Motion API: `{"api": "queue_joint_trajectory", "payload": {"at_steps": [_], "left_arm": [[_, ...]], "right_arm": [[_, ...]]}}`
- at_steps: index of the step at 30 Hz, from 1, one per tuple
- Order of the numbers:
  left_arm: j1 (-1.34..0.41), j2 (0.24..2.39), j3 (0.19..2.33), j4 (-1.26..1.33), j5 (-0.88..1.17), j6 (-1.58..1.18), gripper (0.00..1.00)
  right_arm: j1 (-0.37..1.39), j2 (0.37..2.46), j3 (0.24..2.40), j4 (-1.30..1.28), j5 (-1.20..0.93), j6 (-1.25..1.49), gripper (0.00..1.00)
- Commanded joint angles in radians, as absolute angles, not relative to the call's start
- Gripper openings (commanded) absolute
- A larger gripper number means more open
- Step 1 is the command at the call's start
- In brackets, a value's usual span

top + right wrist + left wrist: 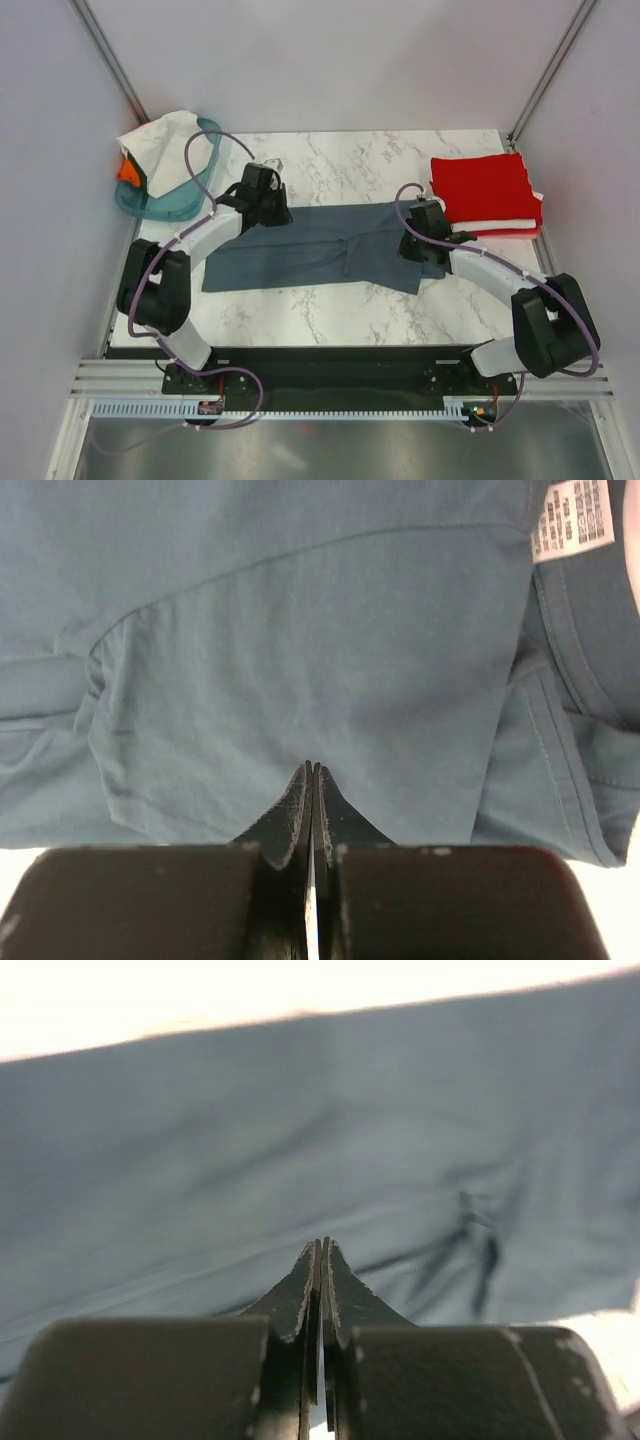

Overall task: Fold and stack the t-shirts
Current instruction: Fold the tshirt

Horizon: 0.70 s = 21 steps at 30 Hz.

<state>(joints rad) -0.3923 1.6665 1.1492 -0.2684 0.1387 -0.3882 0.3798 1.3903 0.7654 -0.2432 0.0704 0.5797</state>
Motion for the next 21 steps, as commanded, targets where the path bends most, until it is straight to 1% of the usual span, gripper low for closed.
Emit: {"api": "queue_joint_trajectory", "payload": {"at_steps": [1, 3, 7, 15, 21], "left_arm": [[-0.335, 1.634, 1.147, -0.293, 0.003, -0.391, 0.02], [-0.299, 1.637, 1.15, -0.322, -0.087, -0.385, 0.02], [-0.261, 1.667, 1.161, -0.344, -0.193, -0.385, 0.02], [-0.213, 1.801, 1.206, -0.365, -0.255, -0.437, 0.02], [-0.167, 1.873, 1.249, -0.373, -0.227, -0.457, 0.02]], "right_arm": [[0.393, 1.442, 0.821, -0.213, 0.112, 0.572, 0.0], [0.397, 1.466, 0.83, -0.215, 0.126, 0.575, 0.0], [0.399, 1.54, 0.853, -0.219, 0.188, 0.589, 0.0], [0.396, 1.605, 0.91, -0.233, 0.262, 0.606, 0.0], [0.397, 1.627, 0.91, -0.233, 0.27, 0.611, 0.0]]}}
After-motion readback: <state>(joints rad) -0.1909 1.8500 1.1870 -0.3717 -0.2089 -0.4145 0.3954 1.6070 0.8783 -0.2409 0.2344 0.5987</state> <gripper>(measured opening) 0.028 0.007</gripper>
